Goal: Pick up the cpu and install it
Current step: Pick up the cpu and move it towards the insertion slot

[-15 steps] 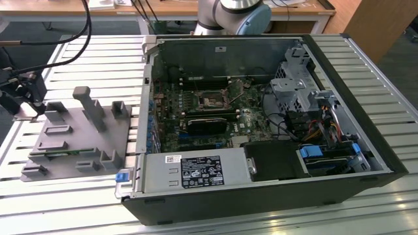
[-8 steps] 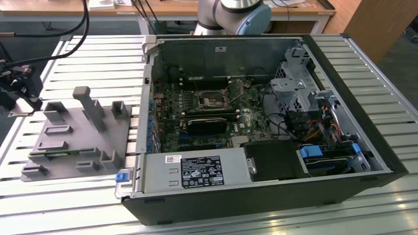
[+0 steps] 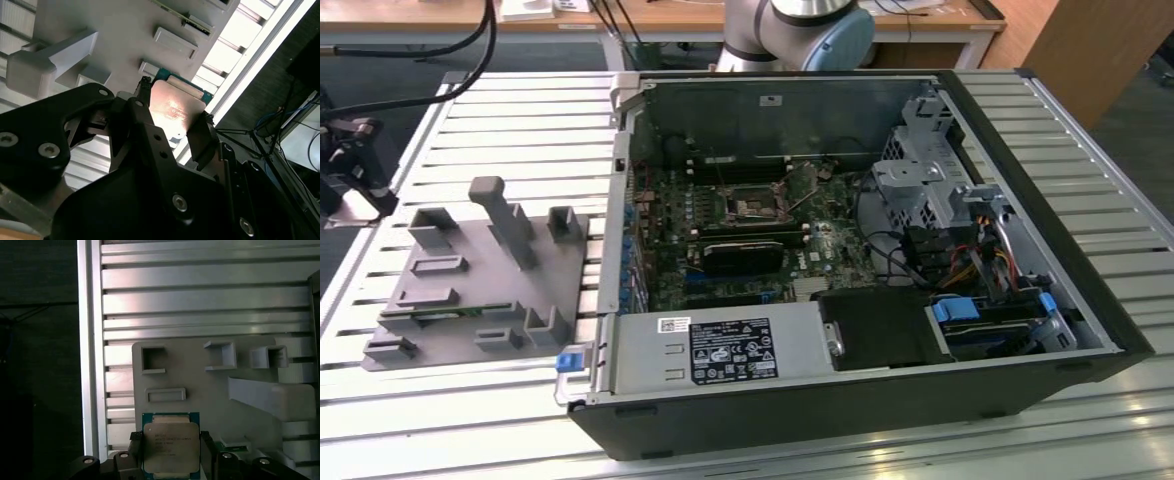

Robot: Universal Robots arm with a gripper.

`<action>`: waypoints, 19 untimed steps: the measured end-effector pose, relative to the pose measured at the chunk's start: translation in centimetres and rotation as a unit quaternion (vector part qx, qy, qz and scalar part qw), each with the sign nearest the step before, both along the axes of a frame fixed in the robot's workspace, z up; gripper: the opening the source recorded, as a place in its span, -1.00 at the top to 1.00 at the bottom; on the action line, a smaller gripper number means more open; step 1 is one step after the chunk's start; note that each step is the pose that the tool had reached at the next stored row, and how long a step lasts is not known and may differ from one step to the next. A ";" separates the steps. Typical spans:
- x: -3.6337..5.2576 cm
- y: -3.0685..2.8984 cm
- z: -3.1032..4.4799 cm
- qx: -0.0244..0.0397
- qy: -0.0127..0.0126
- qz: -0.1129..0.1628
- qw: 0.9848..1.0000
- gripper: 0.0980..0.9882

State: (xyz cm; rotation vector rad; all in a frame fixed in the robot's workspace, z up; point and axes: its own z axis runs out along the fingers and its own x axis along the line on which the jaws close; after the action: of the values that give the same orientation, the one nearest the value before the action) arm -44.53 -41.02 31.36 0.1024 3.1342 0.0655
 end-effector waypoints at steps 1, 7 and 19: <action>0.00 0.00 0.18 0.000 0.000 0.000 1.000 0.00; 0.00 0.00 1.20 0.000 0.000 0.000 1.000 0.00; 0.00 0.00 2.68 0.000 0.000 0.000 1.000 0.00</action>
State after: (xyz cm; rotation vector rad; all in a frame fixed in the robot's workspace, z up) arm -44.52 -41.03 34.04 0.1023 3.1341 0.0656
